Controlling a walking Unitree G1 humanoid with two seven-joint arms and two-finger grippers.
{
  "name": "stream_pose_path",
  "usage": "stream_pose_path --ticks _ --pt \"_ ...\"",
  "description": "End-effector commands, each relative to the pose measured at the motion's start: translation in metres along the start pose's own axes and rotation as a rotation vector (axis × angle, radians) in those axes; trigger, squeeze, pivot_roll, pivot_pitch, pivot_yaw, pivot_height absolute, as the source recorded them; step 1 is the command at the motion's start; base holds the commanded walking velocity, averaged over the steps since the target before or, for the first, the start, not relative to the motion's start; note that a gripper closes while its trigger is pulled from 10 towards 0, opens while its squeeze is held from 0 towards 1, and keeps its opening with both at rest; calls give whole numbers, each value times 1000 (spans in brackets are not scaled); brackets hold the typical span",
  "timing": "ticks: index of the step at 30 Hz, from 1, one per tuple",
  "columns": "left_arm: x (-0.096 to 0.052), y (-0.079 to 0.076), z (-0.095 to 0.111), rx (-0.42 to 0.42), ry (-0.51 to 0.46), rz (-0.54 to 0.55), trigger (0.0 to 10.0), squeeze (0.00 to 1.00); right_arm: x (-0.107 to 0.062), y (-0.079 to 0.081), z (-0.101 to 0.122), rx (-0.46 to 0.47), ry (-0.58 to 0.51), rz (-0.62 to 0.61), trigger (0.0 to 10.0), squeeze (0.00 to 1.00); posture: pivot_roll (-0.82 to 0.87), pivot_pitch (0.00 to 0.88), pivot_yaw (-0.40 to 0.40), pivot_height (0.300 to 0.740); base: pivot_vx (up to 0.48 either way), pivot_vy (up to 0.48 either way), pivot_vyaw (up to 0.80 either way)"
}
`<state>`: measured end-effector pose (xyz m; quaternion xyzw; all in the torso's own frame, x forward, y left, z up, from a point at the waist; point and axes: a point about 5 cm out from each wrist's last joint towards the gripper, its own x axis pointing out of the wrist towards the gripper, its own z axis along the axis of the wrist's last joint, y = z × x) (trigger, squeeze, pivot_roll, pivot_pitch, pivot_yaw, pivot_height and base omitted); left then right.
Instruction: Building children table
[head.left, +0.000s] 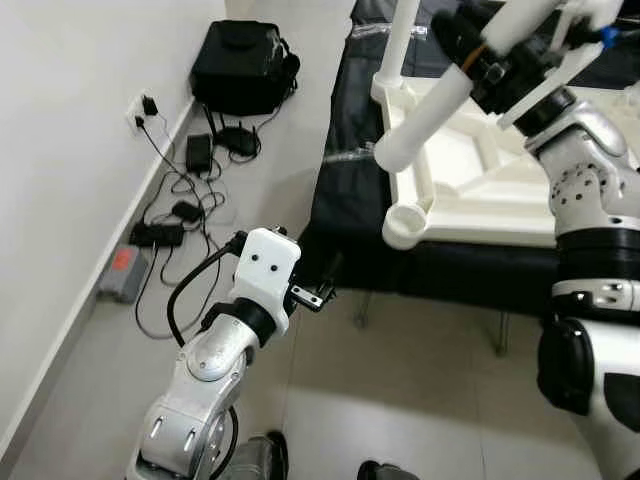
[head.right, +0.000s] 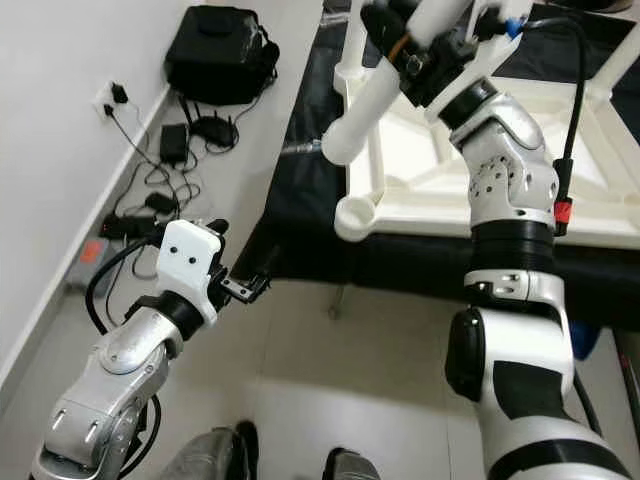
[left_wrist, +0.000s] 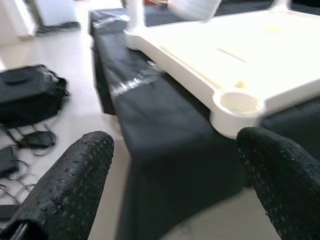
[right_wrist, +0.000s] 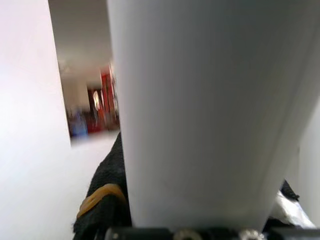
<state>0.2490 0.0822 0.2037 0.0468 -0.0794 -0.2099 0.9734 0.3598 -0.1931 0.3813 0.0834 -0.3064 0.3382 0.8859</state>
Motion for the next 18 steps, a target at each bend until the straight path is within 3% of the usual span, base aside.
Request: stream_pose_path --ticks 1,4,12,14,16,18 --pt "0 0 -3 7 15 6 10000 0 6 2 33 28 -149 -1 10000 0 153 201 -48 740 375 -292 0" --pt "2 4 -4 4 22 50 10000 0 11 5 50 80 -217 12 10000 0 147 197 -49 740 125 -97 0" --pt "4 7 -2 5 16 66 10000 0 5 15 33 100 -130 27 10000 0 152 189 -50 740 0 0 0" --pt "4 8 -2 7 17 68 10000 0 2 20 25 109 -76 67 10000 0 153 183 -49 740 0 0 0" --pt "4 7 -2 7 18 65 10000 0 -16 30 -9 55 141 177 10000 0 153 178 -50 740 0 0 0" --pt "4 6 -2 14 18 62 10000 0 -20 31 -14 46 171 194 10000 0 153 178 -50 740 0 0 0"
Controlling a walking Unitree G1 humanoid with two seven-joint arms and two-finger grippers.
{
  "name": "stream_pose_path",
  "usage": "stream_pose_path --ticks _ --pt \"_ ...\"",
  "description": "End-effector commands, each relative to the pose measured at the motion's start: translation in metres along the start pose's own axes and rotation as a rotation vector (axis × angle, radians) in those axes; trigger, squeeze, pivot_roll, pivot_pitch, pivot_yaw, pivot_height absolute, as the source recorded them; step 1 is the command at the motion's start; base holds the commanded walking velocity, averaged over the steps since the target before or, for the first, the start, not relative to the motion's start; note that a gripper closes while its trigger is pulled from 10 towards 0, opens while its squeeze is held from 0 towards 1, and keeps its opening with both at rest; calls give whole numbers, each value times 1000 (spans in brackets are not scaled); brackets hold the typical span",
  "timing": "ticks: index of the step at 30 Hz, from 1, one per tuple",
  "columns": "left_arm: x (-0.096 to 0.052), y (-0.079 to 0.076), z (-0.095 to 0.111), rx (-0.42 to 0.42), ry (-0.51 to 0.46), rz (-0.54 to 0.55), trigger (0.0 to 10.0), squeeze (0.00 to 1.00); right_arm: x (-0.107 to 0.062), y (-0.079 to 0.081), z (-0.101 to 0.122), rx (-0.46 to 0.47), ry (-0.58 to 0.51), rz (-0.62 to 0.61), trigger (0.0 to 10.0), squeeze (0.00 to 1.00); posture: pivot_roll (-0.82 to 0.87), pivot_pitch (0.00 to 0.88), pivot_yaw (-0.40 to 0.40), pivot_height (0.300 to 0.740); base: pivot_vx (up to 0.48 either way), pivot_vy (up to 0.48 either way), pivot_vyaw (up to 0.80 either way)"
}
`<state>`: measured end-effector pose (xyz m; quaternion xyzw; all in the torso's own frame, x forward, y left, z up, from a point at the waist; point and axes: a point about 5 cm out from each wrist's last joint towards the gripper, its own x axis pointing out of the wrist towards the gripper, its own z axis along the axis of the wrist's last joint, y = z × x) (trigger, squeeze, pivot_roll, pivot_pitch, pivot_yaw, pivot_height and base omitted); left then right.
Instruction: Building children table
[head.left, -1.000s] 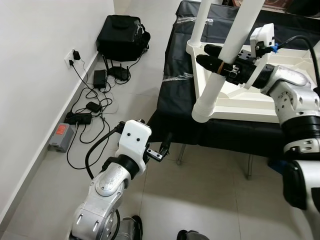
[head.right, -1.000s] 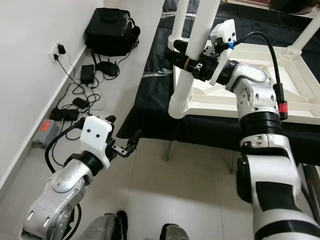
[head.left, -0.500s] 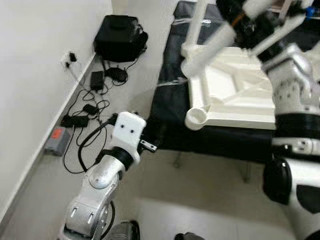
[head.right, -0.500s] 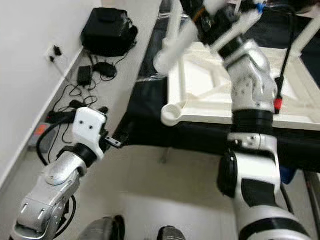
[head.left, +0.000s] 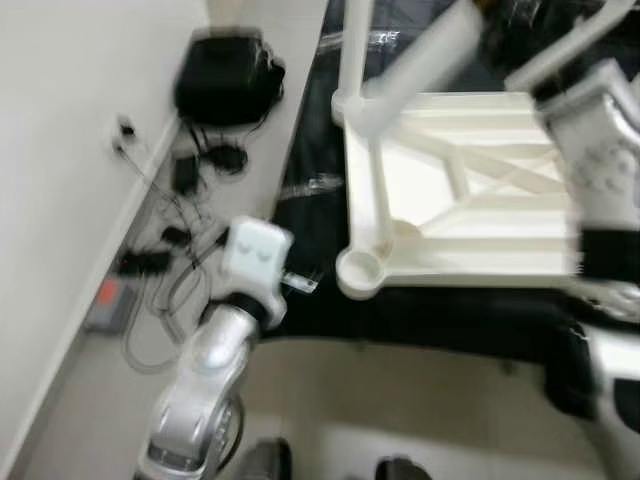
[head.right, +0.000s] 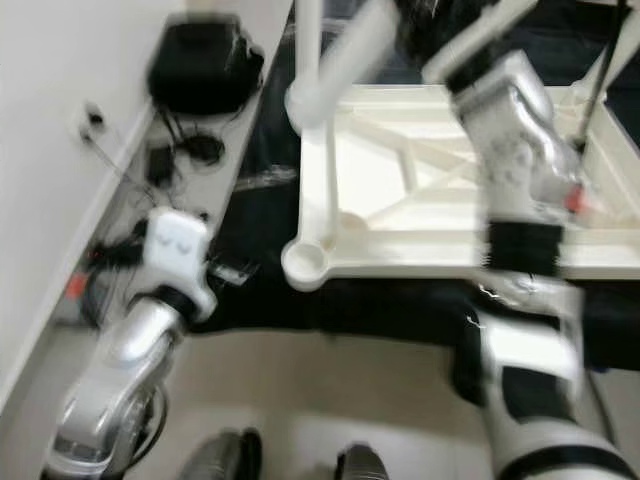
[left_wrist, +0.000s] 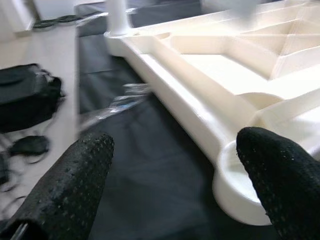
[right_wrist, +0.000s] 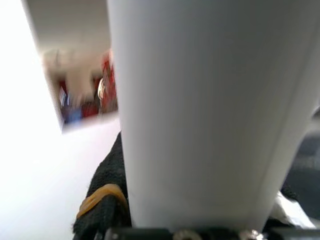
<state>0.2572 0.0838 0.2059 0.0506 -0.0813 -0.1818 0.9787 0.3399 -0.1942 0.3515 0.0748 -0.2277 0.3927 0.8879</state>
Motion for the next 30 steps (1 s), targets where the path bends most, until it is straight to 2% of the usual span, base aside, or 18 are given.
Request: stream_pose_path --ticks 1,3,5,8,14,19,23,30 --pt "-2 1 -3 8 17 5 10000 0 10 16 -2 -32 31 109 10000 0 153 178 -50 740 0 0 0" --pt "-2 1 -3 8 17 5 10000 0 10 16 -2 -32 31 109 10000 0 153 178 -50 740 0 0 0" --pt "-3 -2 -4 -7 20 -7 10000 0 0 21 -3 33 14 169 10000 0 154 168 -49 740 0 0 0" --pt "-4 -6 -6 -21 23 -27 10000 0 -3 27 -6 49 4 188 10000 0 152 158 -48 740 0 0 0" --pt "-4 -10 -6 -38 20 -46 10000 0 -2 23 -10 21 12 117 10000 0 153 152 -50 740 0 0 0" --pt "-12 -17 -15 -59 51 -92 10000 0 -6 21 -17 -5 89 119 10000 0 152 150 -50 740 0 0 0" --pt "-17 -19 -24 -53 81 -95 10000 0 -9 19 -17 -10 95 102 10000 0 142 148 -50 740 0 0 0" --pt "-15 -20 -24 -41 80 -98 10000 0 -11 16 -19 -19 108 89 10000 0 142 151 -56 740 0 0 0"
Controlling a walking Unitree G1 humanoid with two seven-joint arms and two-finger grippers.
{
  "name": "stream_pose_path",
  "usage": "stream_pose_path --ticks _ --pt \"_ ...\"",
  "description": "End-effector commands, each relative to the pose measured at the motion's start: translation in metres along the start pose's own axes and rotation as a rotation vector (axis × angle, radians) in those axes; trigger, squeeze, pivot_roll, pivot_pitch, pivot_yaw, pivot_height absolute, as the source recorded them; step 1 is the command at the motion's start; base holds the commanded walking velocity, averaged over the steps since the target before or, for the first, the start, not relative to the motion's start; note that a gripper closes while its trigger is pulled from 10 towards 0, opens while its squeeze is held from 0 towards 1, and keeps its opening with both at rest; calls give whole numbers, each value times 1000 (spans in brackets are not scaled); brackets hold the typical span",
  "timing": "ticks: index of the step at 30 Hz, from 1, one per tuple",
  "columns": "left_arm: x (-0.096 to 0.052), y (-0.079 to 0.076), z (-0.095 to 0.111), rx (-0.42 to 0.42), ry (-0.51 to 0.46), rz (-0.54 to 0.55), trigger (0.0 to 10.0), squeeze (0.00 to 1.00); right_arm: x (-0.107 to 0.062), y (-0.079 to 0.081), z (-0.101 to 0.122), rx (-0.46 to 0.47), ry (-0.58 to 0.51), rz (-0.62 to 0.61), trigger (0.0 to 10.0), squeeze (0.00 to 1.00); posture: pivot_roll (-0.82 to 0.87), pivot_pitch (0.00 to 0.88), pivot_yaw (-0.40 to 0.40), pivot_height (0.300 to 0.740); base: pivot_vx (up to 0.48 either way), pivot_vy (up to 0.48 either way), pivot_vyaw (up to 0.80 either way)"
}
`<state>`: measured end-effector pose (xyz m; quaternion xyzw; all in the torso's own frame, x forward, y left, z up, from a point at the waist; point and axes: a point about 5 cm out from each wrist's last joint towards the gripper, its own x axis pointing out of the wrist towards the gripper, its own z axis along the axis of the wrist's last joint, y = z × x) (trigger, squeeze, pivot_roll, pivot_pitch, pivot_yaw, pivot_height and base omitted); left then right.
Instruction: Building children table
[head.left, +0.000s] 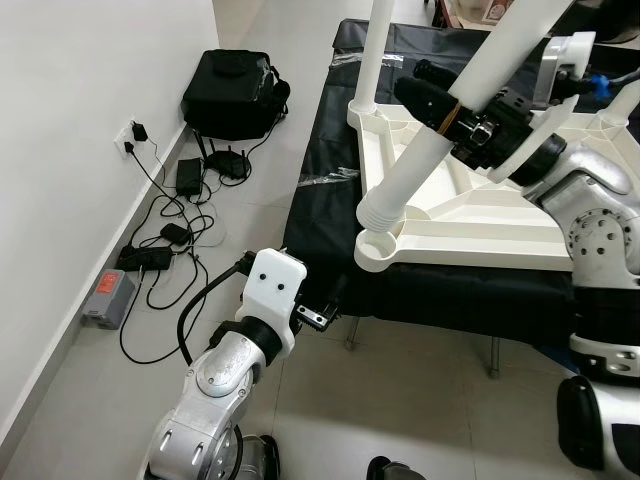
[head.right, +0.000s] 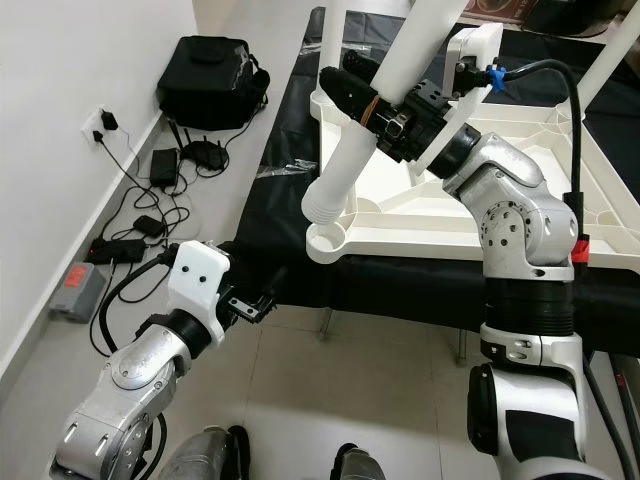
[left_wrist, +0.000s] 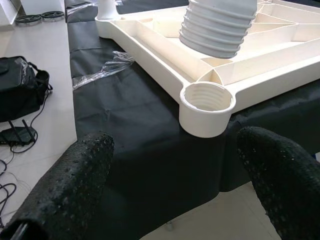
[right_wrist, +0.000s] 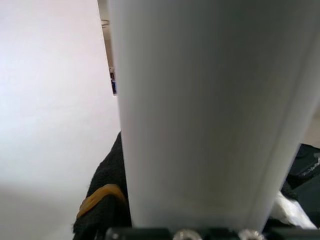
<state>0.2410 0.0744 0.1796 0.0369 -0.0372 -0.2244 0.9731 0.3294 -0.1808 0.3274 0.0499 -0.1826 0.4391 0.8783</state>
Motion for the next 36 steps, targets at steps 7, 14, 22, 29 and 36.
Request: stream_pose_path --ticks 7,14,22,29,36 --pt "-6 -7 -9 -10 34 -55 10000 0 -11 8 -2 -75 104 184 10000 0 147 159 -52 740 0 0 0" --pt "-8 -14 -8 -43 27 -104 10000 0 -6 7 0 -96 122 253 10000 0 147 162 -56 740 0 0 0" --pt "-9 -24 -7 -55 28 -164 10000 0 12 2 -6 -86 124 258 10000 0 157 165 -58 740 0 0 0" --pt "-17 -31 -13 -66 73 -230 10000 0 18 -1 -19 -51 190 318 10000 0 162 176 -60 740 0 0 0" --pt "-18 -33 -12 -71 74 -235 10000 0 20 -3 -22 -52 208 360 10000 0 167 182 -61 740 0 0 0"
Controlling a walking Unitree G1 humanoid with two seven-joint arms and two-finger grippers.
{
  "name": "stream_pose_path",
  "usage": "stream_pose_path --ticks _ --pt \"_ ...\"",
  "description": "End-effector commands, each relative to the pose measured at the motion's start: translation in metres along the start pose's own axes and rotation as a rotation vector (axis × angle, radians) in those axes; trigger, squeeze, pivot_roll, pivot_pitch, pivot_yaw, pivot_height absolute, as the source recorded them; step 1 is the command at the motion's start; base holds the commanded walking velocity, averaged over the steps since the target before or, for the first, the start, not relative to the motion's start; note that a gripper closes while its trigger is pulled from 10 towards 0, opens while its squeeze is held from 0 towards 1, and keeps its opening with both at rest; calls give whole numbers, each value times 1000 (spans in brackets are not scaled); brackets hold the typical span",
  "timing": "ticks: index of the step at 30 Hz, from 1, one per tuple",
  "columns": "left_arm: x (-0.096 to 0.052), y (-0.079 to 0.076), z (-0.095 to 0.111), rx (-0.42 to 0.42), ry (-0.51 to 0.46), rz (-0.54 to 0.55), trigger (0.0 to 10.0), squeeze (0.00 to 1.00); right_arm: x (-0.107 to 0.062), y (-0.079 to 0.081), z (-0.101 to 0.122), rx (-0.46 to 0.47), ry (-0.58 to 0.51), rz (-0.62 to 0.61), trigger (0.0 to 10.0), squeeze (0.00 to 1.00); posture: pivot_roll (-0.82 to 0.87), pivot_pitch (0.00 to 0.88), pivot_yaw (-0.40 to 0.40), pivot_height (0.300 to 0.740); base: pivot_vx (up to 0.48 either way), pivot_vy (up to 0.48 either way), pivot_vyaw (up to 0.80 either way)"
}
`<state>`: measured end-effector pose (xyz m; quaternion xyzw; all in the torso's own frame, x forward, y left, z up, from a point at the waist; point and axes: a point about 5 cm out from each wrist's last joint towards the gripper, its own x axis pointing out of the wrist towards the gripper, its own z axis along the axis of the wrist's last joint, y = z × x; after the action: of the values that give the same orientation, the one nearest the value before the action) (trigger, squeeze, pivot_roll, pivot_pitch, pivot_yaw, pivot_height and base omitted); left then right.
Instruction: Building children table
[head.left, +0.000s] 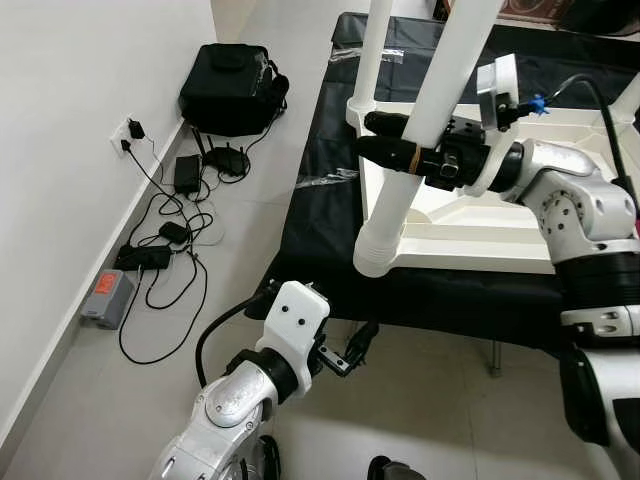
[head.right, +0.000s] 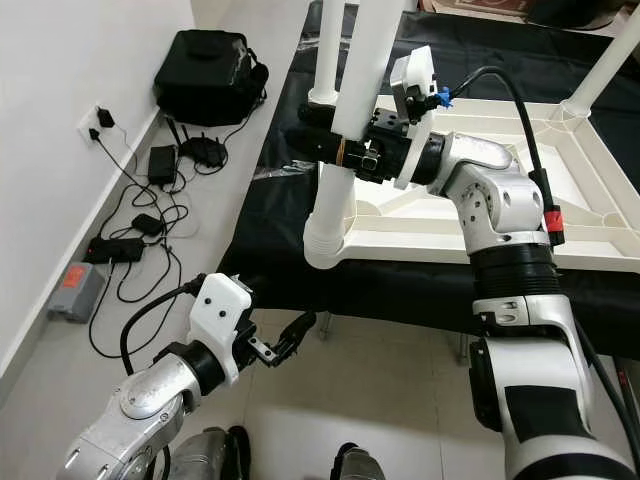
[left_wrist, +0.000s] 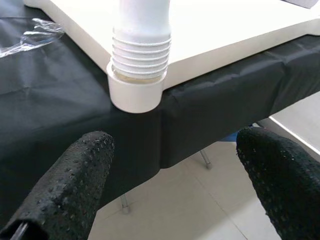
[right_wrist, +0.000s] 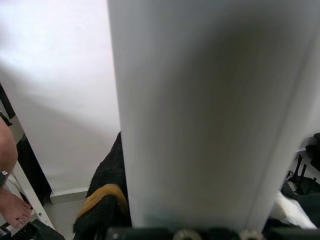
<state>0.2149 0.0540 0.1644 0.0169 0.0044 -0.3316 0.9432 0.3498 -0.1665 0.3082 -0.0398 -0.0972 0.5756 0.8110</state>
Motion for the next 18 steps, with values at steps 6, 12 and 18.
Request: stream_pose_path --ticks 6,12,18 --pt "-3 -3 1 -5 11 -11 10000 0 9 1 2 -53 25 50 10000 0 171 184 -62 740 0 0 0" --pt "-2 -3 4 1 1 -12 10000 0 12 5 -1 -69 45 91 10000 0 171 184 -57 740 0 0 0" --pt "-2 -4 6 1 -6 -14 10000 0 11 0 -4 -72 55 59 10000 0 173 184 -60 740 0 0 0"
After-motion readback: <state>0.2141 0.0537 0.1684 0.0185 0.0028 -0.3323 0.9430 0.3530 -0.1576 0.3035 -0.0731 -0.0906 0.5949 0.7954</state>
